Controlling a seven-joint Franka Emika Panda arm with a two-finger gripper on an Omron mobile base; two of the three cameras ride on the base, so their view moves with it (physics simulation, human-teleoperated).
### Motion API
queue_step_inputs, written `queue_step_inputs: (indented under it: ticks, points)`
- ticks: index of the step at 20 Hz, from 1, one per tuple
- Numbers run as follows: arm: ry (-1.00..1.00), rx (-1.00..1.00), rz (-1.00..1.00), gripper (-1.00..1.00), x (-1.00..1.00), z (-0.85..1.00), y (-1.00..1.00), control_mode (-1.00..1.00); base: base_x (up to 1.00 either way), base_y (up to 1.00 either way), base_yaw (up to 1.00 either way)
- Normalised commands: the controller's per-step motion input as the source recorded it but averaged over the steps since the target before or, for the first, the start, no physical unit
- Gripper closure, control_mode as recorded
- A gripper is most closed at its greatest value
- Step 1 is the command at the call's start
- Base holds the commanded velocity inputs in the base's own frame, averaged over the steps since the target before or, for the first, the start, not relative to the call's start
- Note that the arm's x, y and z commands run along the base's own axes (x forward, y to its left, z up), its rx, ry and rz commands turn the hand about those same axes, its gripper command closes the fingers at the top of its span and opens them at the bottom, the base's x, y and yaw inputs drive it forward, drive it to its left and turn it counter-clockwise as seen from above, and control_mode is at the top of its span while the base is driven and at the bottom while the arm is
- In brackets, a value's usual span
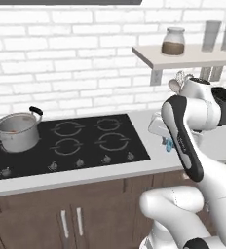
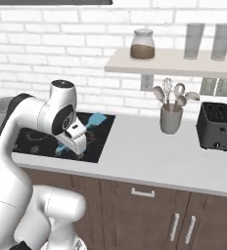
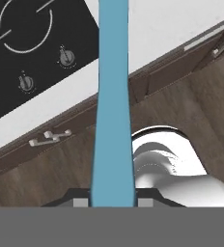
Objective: Put the squash and onion in the pot. Retrieve the spatula and lightly stir the vegetables in the pot.
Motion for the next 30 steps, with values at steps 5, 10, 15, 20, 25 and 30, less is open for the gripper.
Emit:
queue_step_inputs:
  ticks: [5, 10, 15, 20, 25, 30]
  points:
    - [0.00, 0.00, 0.00, 1.00, 0.00, 0.00, 0.00, 1.00, 0.00, 0.98, 0.00]
    - [0.00, 0.00, 0.00, 1.00, 0.00, 0.00, 0.00, 1.00, 0.05, 1.00, 0.00]
    - [0.00, 0.00, 0.00, 1.00, 0.00, 0.00, 0.00, 1.00, 0.27, 1.00, 0.00]
    - [0.00, 0.00, 0.00, 1.00, 0.00, 0.00, 0.00, 1.00, 0.51, 0.74, 0.00]
    - [0.00, 0.00, 0.00, 1.00, 0.00, 0.00, 0.00, 1.00, 0.64, 0.20, 0.00]
    - [0.00, 0.00, 0.00, 1.00, 0.00, 0.00, 0.00, 1.00, 0.45, 0.18, 0.00]
